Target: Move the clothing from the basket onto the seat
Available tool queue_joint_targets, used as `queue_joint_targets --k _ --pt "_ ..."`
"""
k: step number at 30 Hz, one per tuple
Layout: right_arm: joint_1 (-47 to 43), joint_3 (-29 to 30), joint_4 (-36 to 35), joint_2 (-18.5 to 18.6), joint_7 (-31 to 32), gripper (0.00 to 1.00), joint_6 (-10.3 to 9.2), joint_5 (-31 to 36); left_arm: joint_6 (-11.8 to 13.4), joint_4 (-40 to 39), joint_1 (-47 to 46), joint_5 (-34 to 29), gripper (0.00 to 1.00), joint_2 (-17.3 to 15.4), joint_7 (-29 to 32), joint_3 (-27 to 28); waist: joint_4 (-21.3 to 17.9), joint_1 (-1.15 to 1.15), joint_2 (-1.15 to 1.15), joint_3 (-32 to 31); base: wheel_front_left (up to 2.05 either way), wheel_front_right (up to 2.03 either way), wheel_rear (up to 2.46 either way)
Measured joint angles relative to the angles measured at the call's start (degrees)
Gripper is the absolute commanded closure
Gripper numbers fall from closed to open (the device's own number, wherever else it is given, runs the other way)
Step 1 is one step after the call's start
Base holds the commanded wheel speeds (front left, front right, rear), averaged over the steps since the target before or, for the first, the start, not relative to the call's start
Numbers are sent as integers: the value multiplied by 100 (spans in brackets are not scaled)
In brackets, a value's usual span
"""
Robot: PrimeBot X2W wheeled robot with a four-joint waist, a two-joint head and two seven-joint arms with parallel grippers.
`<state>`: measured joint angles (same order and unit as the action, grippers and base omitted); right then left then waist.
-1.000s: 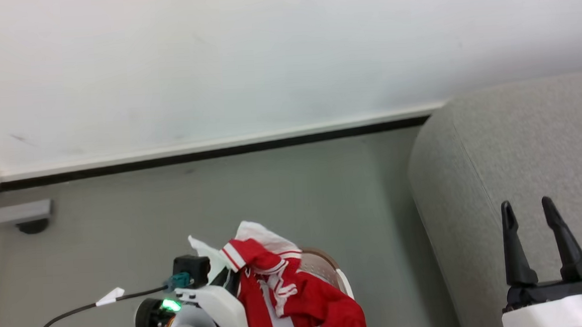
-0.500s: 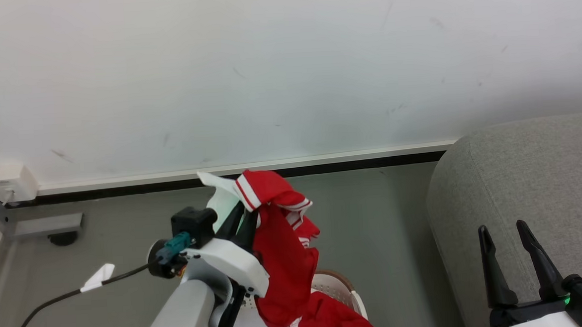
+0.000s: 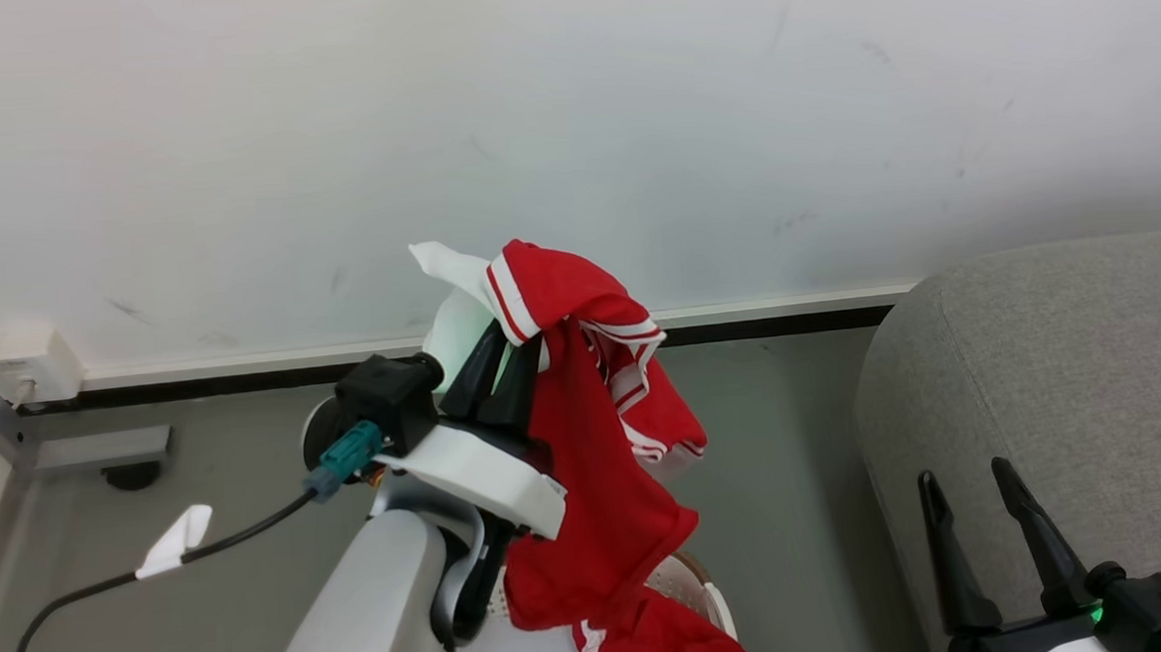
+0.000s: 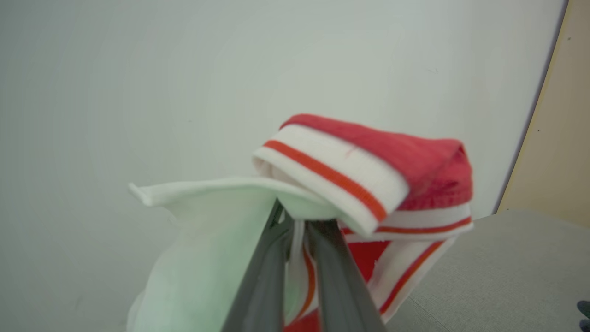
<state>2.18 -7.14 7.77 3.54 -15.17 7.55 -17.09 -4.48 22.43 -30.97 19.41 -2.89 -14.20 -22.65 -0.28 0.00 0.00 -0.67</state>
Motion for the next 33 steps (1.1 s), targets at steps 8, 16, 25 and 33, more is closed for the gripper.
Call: queue_joint_targets --k 8,16,25,33 --pt "70 -677 109 109 0 0 0 -78 42 -196 130 29 100 -1 100 -118 74 0 0 -25 0 0 0" --pt "566 -1746 636 308 -1 0 0 -159 -34 -218 155 43 100 2 101 -448 275 0 0 -39 0 0 0" --pt "1245 -2569 1651 204 0 0 0 -477 -137 -283 160 333 100 7 131 -1117 628 0 0 -72 0 0 0" --pt "1569 -2843 2238 137 0 0 0 -671 -66 -571 264 621 100 9 204 -2057 998 0 0 -121 0 0 0"
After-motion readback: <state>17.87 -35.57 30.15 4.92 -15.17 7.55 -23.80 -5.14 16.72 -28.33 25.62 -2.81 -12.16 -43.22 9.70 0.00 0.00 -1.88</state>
